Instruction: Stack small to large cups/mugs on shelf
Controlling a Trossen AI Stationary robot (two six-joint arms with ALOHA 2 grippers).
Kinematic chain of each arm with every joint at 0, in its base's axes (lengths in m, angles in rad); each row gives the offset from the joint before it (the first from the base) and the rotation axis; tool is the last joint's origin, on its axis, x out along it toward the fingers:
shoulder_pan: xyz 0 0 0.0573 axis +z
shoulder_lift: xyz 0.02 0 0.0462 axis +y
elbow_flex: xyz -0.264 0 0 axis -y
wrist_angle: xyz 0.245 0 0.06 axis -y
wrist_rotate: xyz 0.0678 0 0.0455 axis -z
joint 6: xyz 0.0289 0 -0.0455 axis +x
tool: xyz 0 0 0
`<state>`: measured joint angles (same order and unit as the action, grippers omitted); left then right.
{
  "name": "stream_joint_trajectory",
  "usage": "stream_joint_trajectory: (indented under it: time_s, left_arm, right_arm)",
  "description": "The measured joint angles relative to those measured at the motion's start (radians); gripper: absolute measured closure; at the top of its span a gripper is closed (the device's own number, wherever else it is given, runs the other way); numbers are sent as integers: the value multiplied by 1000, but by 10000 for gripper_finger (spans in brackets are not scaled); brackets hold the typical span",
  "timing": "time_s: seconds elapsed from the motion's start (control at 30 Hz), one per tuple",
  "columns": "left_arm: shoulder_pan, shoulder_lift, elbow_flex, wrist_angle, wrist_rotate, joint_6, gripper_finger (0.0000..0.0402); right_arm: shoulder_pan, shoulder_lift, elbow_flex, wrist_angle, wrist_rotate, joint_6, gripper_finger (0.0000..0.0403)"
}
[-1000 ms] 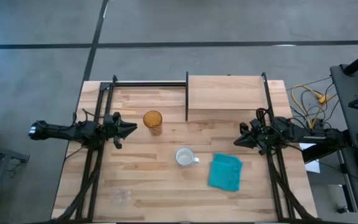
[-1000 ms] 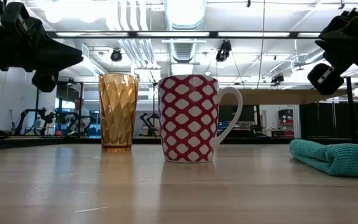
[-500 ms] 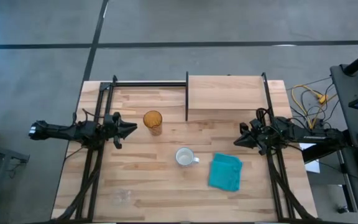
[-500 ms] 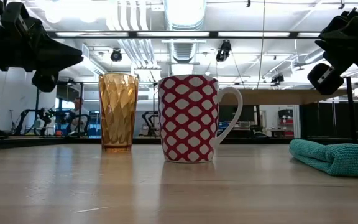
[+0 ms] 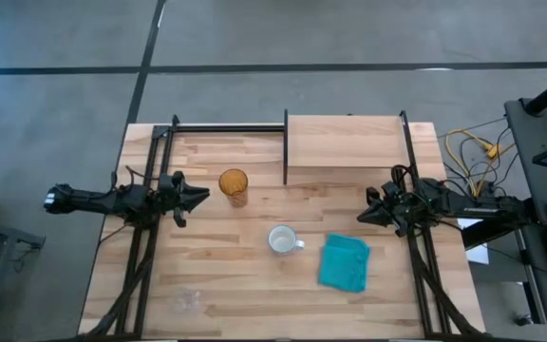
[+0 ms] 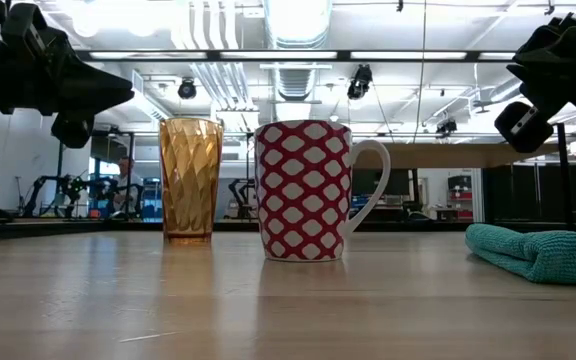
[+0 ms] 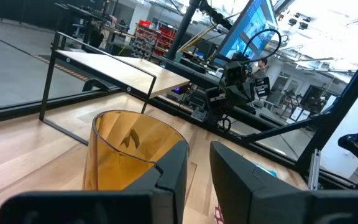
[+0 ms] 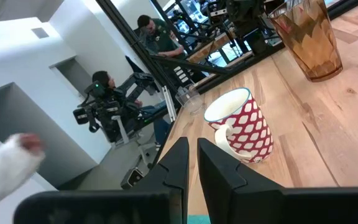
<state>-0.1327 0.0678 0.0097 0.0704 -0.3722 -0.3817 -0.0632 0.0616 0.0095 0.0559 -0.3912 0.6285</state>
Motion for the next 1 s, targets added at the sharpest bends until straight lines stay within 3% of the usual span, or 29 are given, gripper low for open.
stream_joint_trajectory:
  time_s: [0.37, 0.6, 0.77, 1.0]
  left_arm:
    - [0, 0, 0, 0, -1, 6, 345]
    - [0, 0, 0, 0, -7, 459, 345]
    - [0, 0, 0, 7, -53, 598, 345]
    - [0, 1, 0, 50, -55, 347, 345]
  right_arm:
    - [0, 0, 0, 0, 0, -24, 374]
    - [0, 0, 0, 21, 79, -87, 374]
    - [0, 0, 0, 55, 114, -53, 374]
    - [0, 0, 0, 78, 133, 25, 374]
